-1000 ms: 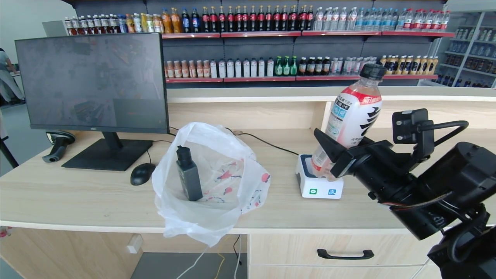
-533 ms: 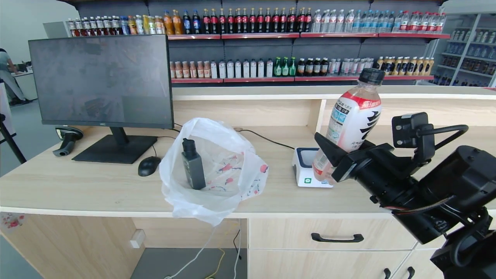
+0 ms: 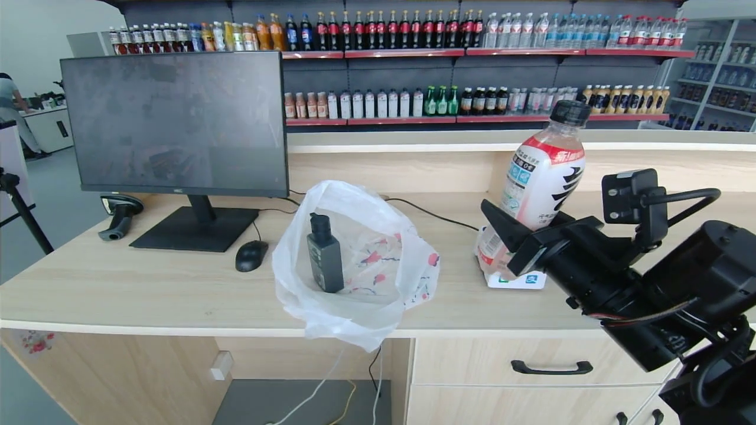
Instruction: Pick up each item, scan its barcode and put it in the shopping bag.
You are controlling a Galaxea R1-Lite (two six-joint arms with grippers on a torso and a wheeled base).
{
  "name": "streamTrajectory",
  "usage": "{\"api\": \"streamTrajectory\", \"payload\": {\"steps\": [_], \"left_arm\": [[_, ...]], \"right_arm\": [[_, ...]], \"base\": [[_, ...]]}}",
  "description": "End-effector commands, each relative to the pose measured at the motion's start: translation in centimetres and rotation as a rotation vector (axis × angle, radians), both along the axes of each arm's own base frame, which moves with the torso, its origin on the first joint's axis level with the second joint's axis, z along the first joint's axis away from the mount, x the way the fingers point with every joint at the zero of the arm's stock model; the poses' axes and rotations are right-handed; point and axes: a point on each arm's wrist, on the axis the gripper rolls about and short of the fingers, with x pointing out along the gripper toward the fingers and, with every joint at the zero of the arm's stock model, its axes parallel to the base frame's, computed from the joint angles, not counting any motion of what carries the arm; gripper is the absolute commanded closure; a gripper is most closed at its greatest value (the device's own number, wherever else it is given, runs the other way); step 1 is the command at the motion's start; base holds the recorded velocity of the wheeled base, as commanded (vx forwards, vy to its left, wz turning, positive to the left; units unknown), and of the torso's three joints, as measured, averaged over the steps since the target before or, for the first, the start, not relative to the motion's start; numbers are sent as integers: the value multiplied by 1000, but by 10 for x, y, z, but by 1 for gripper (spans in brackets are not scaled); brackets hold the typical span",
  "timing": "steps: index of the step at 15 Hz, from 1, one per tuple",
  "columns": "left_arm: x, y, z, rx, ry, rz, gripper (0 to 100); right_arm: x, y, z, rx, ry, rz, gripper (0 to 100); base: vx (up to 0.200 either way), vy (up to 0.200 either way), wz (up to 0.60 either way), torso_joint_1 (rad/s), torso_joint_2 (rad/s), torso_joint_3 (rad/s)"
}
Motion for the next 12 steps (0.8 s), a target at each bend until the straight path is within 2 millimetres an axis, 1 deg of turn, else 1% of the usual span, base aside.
{"api": "streamTrajectory", "payload": {"steps": [1, 5, 10, 12], "left_arm": [[0, 0, 0, 0, 0, 0, 0], [0, 0, 0, -1, 0, 0, 0], [0, 0, 0, 2, -2, 0, 0], [0, 0, 0, 2, -2, 0, 0]], "right_arm": [[0, 0, -1, -1, 2, 1, 100], [1, 1, -1, -3, 5, 1, 100], [0, 1, -1, -2, 4, 1, 100], [0, 2, -3, -5, 9, 4, 100]], "base": [[0, 200, 0, -2, -7, 2], [0, 200, 0, 4, 0, 1], [0, 0, 0, 0, 0, 0], [200, 0, 0, -2, -2, 2]]}}
